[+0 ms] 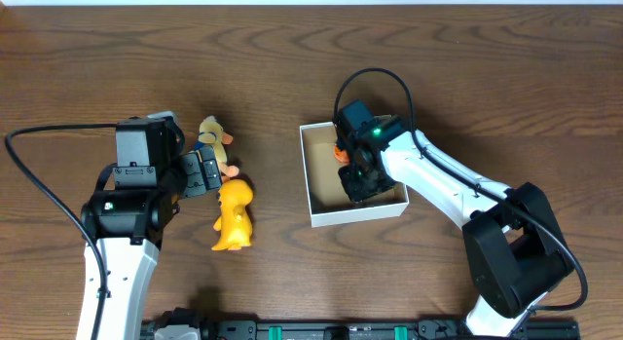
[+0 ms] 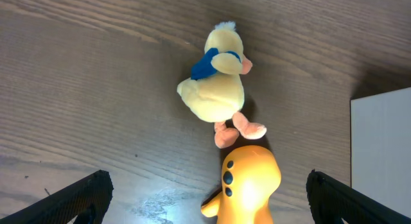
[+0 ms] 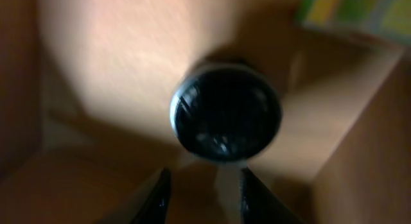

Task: Pack container
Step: 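Open right gripper to release the black object beside the orange one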

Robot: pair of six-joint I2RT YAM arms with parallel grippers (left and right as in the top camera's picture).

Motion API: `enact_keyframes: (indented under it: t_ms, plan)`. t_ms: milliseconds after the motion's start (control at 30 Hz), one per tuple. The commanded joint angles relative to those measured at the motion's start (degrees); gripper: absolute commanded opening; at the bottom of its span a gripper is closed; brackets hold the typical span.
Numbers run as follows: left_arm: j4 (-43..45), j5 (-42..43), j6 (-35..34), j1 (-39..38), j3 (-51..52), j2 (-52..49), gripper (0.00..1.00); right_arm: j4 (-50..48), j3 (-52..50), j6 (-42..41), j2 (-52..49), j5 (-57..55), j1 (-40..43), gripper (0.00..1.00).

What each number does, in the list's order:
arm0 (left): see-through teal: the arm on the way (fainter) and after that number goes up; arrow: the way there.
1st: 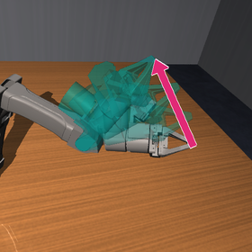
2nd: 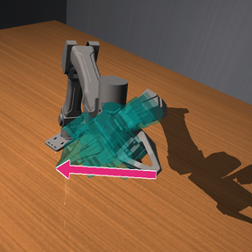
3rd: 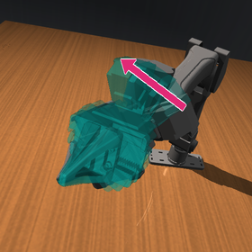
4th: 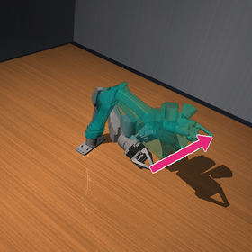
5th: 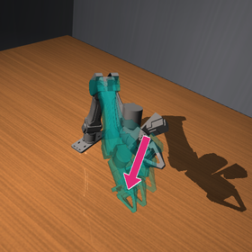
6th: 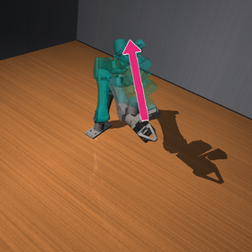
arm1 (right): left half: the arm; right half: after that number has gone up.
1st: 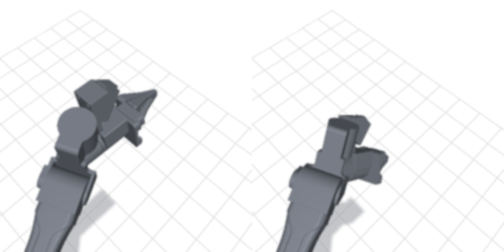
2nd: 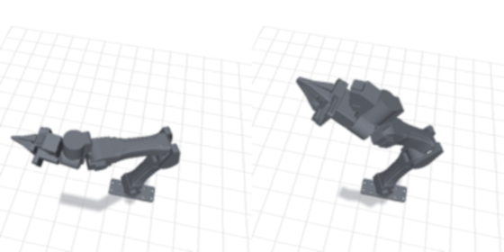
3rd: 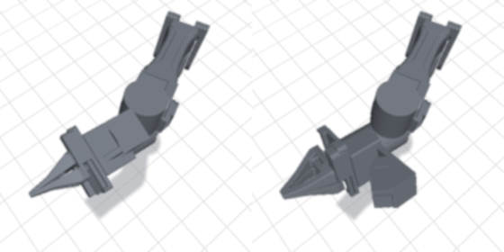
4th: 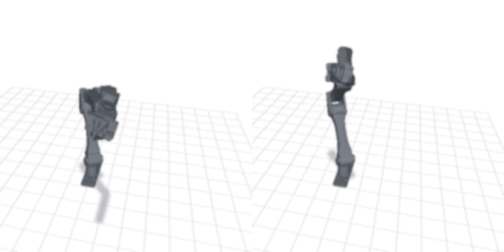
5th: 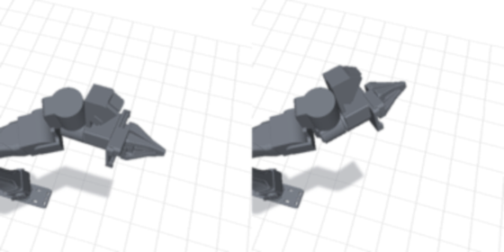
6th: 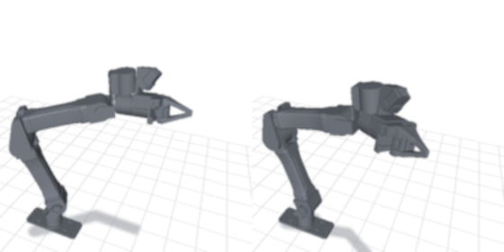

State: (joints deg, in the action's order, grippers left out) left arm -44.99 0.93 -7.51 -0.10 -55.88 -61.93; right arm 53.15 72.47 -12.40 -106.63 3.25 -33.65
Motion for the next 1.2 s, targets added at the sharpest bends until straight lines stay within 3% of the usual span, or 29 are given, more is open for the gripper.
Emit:
enact_keyframes:
  t_ms: [0,667,733,833,933,1067,1167]
  plan:
    - [-0.1,-0.1,-0.1,0.2,-1.0,0.2,0.98,0.4,-0.1,0.0,0.3,-3.2,0.5,0.39]
    - [-0.2,0.0,-0.1,0.2,-1.0,0.2,0.98,-8.7,-0.3,-3.8,-1.0,-13.9,2.1,0.41]
    - [-0.2,-0.1,-0.1,0.2,-1.0,0.2,0.98,-8.5,-0.3,-3.2,-1.0,-12.2,2.1,0.4]
    - [-0.2,-0.1,-0.1,0.2,-1.0,0.2,0.98,-7.6,0.1,4.7,-0.7,1.5,2.1,0.4]
    - [-0.2,-0.1,-0.1,0.2,-1.0,0.2,0.98,-5.7,0.6,5.9,-0.6,9.5,2.1,0.4]
    - [-0.1,-0.1,-0.1,0.2,-1.0,0.2,0.98,-5.0,0.6,7.8,-0.5,11.1,2.1,0.4]
    - [0.1,-0.1,-0.1,0.2,-1.0,0.2,0.98,-4.7,0.5,10.4,-0.9,10.6,2.0,0.45]
